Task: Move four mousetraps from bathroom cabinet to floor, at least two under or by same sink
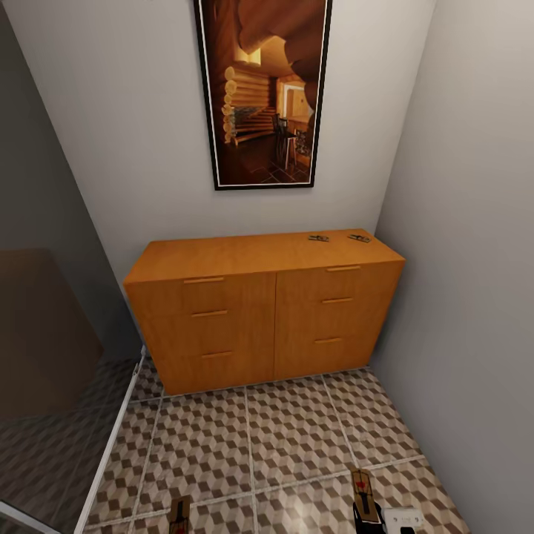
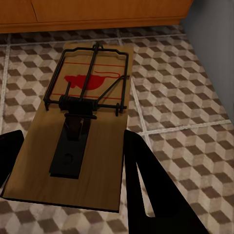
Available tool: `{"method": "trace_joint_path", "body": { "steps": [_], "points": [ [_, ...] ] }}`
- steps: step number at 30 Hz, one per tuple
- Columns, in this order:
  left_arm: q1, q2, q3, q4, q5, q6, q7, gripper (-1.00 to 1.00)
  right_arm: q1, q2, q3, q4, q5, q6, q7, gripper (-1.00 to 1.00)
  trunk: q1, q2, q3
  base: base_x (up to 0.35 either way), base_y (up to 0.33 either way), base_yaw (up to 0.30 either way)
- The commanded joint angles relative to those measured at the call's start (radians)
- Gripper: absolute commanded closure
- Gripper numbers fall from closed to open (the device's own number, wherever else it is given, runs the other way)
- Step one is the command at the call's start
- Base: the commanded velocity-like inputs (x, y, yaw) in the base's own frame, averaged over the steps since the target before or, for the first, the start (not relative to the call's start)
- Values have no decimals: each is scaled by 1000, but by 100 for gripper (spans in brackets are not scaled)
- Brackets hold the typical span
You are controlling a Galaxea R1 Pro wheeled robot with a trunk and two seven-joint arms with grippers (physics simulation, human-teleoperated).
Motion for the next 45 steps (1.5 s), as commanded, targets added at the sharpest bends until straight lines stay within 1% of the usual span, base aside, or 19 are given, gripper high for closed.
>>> {"method": "trace_joint_path", "body": {
  "steps": [1, 15, 24, 45],
  "points": [
    [-2, -1, -9, 4, 7, -6, 3, 100, -1, 0, -5, 1, 7, -3, 0, 100, 0, -1, -1, -80, 0, 0],
    [-2, -1, -9, 4, 7, -6, 3, 100, -1, 0, -4, 2, 7, -3, 0, 100, 0, -1, -1, -285, 0, 0],
    [-2, -1, -9, 4, 7, -6, 3, 100, -1, 1, -3, 3, 7, -5, 0, 100, 0, -1, -1, -27, 0, 0],
    [-2, -1, -9, 4, 7, -6, 3, 100, -1, 4, -3, 3, 7, -3, -1, 100, 0, -1, -1, 0, 0, 270]
  ]
}}
